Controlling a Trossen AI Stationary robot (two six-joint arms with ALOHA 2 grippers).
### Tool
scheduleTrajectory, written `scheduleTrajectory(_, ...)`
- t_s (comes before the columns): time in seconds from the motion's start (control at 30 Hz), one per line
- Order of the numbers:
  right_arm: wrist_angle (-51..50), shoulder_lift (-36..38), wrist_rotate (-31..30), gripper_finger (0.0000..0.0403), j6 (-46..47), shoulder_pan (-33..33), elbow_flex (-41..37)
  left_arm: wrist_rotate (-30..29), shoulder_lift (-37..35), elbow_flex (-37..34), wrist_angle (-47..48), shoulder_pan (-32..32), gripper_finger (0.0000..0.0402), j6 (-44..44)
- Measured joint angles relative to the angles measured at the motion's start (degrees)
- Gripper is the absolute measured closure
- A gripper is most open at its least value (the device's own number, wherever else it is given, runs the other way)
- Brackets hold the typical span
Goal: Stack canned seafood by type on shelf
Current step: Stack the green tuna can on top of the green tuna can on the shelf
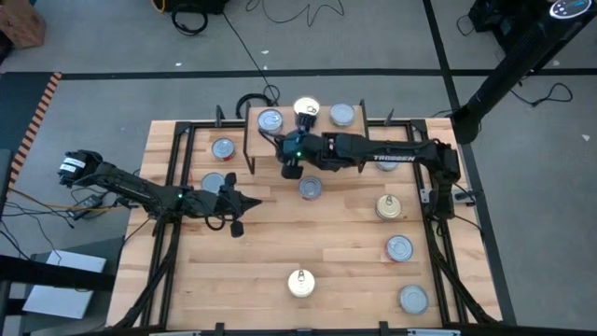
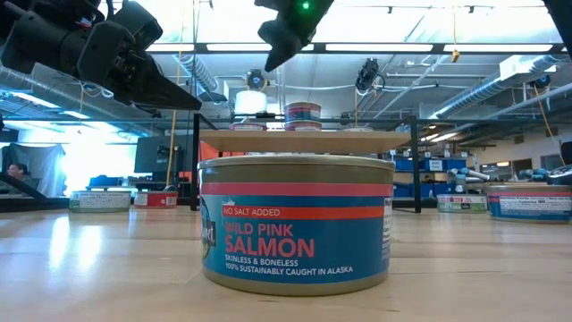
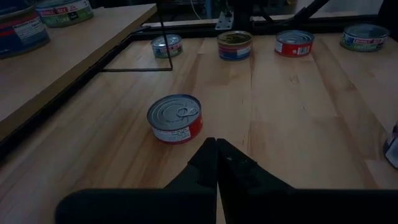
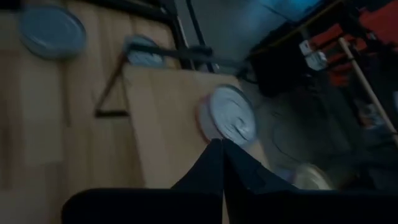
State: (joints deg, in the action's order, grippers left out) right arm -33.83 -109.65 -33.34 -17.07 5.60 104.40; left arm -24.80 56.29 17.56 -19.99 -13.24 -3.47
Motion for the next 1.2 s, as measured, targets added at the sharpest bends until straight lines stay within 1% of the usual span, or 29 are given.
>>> scheduleTrajectory(0.2, 9.99, 0.02, 0.61, 0.0400, 1.61, -1.84, -8.76, 0.02, 0.00, 0.00, -0.02, -0.01, 0.0396, 0.07)
scheduleTrajectory(0.33, 15.34, 2.06, 0.67, 0.0401, 3.17, -3.10, -14.63, 0.01, 0.00, 0.00, -0.33, -0.01, 0.0396, 0.07)
scheduleTrajectory(0.47, 19.79, 7.46, 0.60, 0.0401, 6.07, -4.14, -21.04, 0.02, 0.00, 0.00, -0.35, -0.01, 0.0396, 0.03)
scheduleTrajectory(0.7, 34.73, 18.40, 0.28, 0.0401, 6.60, -6.46, -36.31, 0.02, 0.00, 0.00, -1.86, 0.01, 0.0396, 0.05)
scheduleTrajectory(0.77, 37.36, 20.66, -0.07, 0.0398, 7.68, -6.95, -39.89, 0.02, 0.00, 0.00, -2.25, -0.01, 0.0396, 0.08)
scheduleTrajectory(0.93, 37.82, 22.30, 1.21, 0.0378, 19.17, -7.37, -44.94, 0.18, 0.00, 0.00, -3.31, 0.01, 0.0396, 0.45)
scheduleTrajectory(1.03, 35.99, 21.63, 6.04, 0.0371, 20.01, -7.90, -45.46, 2.81, 0.00, 0.00, -4.22, 0.01, 0.0396, 1.30)
scheduleTrajectory(1.07, 35.82, 21.19, 6.77, 0.0372, 20.27, -8.47, -45.60, 3.74, 0.00, 0.00, -4.93, -0.01, 0.0396, 2.06)
scheduleTrajectory(1.2, 35.00, 20.77, 6.29, 0.0396, 20.33, -12.05, -45.70, 4.57, 0.00, 0.04, -7.80, -0.01, 0.0396, 2.94)
